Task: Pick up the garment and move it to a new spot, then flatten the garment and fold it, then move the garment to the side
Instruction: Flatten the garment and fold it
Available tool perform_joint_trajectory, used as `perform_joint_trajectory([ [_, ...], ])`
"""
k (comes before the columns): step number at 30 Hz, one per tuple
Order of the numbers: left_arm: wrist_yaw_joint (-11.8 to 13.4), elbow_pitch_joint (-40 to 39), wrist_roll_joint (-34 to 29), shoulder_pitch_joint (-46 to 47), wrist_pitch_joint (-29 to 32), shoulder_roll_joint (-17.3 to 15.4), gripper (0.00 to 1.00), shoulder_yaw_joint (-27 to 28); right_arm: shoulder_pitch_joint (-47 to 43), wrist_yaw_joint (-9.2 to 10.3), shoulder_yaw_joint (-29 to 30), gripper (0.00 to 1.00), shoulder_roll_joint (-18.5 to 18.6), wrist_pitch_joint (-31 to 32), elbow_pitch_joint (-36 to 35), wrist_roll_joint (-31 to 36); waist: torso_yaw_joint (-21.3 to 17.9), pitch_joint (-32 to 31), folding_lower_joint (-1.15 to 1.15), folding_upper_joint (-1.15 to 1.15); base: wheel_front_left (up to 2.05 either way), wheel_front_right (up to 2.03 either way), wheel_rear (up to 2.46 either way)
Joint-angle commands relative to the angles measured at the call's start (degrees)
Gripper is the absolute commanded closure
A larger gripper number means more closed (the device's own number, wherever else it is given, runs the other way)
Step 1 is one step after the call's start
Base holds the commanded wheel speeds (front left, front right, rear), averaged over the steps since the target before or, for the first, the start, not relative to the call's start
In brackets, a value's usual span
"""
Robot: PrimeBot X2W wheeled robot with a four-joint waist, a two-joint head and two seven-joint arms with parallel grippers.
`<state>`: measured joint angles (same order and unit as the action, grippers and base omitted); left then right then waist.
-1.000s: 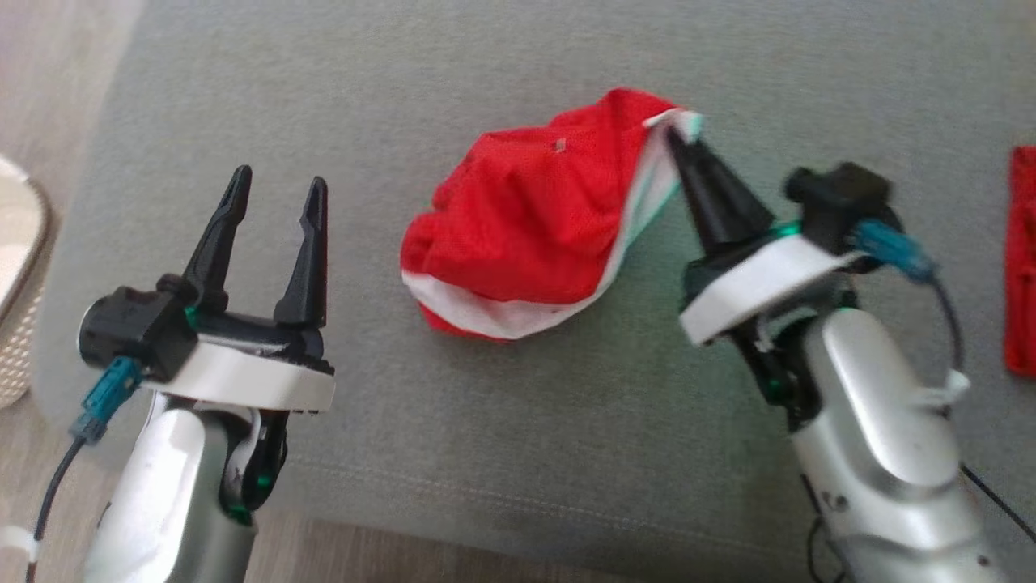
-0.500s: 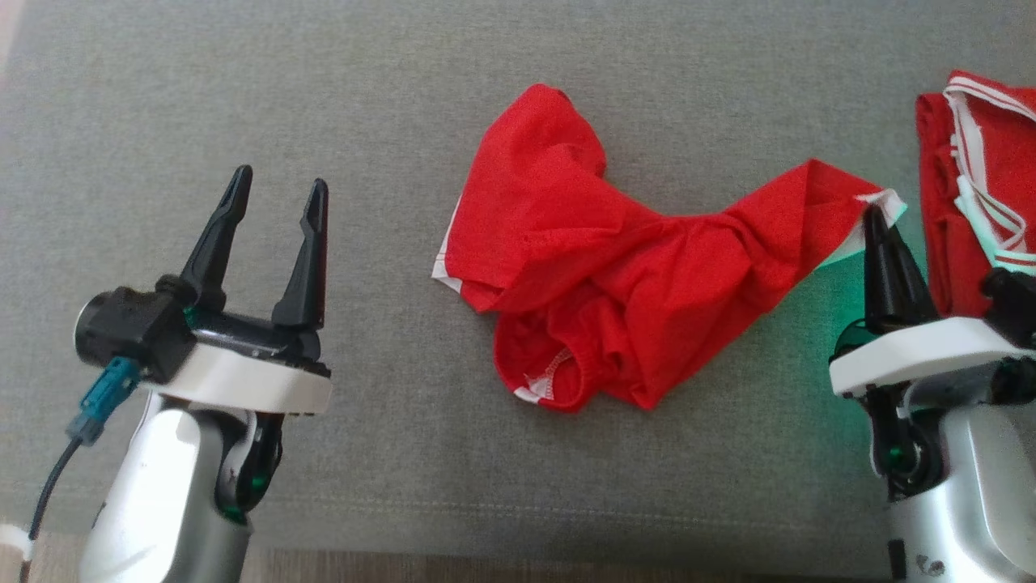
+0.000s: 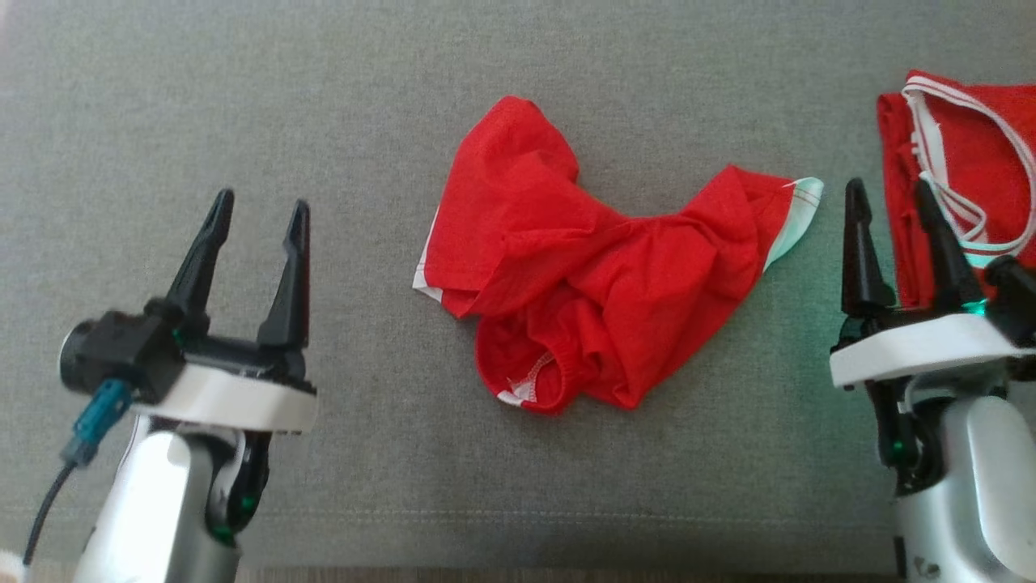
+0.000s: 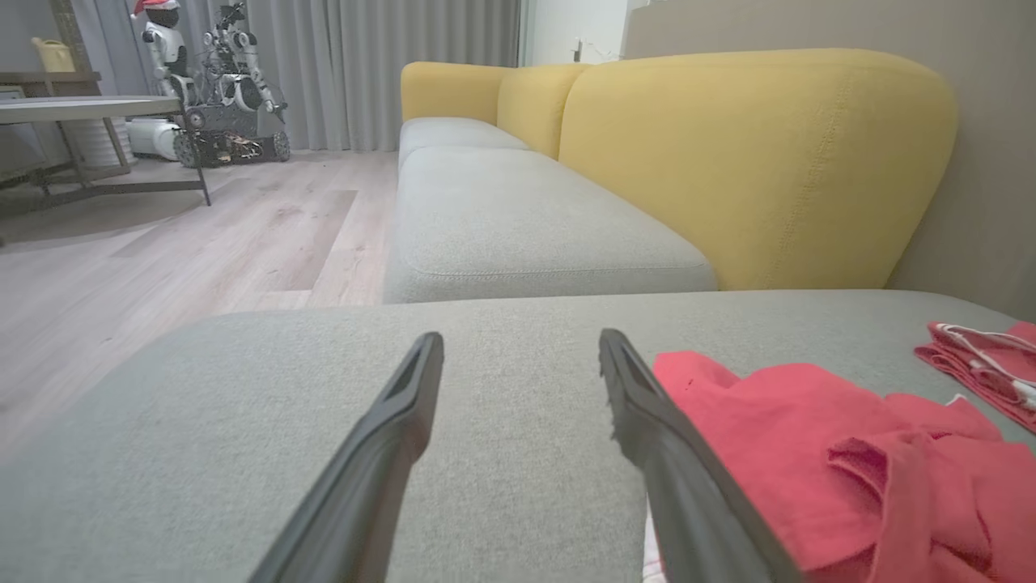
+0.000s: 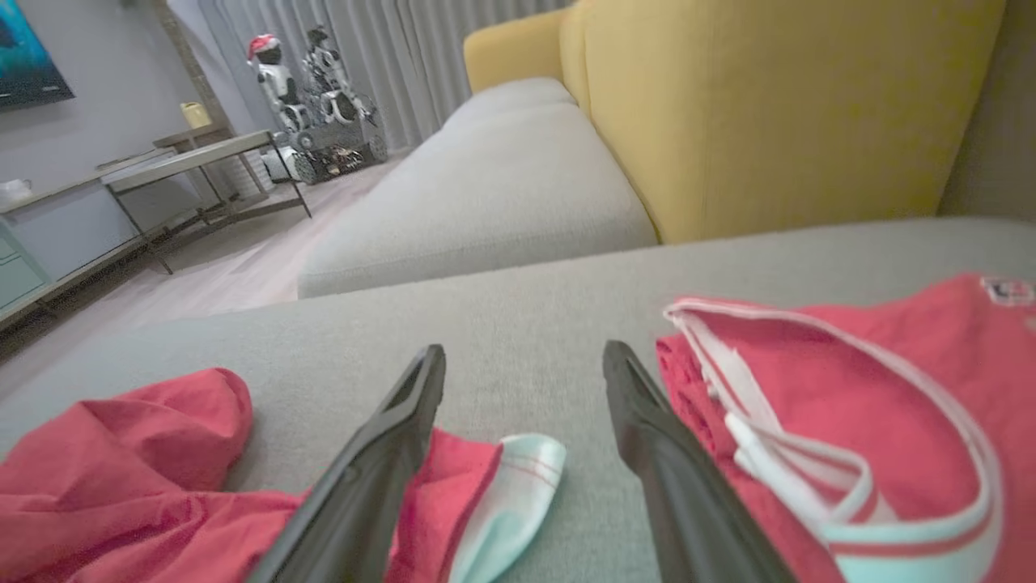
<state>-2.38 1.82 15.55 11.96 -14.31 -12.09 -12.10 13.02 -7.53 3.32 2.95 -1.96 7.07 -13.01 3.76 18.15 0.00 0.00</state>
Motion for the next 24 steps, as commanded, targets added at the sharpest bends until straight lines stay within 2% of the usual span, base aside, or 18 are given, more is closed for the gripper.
perform_joint_trajectory([
  [1, 0.8, -2.5, -1.0, -0.1, -0.7, -1.9, 0.0, 2.8, -1.1, 0.04, -1.6, 0.0, -0.1, 0.6, -4.7, 1.7, -0.2, -0.9, 0.0, 0.0, 0.0, 0.0, 0.0],
  [6, 1.8, -3.4, -1.6, -2.7, -0.7, -2.0, 0.0, 3.4, -3.3, 0.04, -2.6, 0.0, -0.1, 2.8, -11.2, 5.5, -0.6, -2.8, 0.0, 0.0, 0.0, 0.0, 0.0],
  [11, 2.4, -3.7, -1.8, -4.9, -0.7, -2.1, 0.0, 3.1, -5.9, 0.04, -4.0, 0.0, -0.1, 5.0, -14.7, 6.3, -0.6, -4.3, 0.0, 0.0, 0.0, 0.0, 0.0],
  [24, 2.9, -3.9, -2.0, -5.6, 0.1, -2.2, 0.0, 1.8, -7.7, 0.04, -4.1, 0.0, -0.1, 6.7, -16.9, 5.8, -0.2, -5.1, 0.0, 0.0, 0.0, 0.0, 0.0],
])
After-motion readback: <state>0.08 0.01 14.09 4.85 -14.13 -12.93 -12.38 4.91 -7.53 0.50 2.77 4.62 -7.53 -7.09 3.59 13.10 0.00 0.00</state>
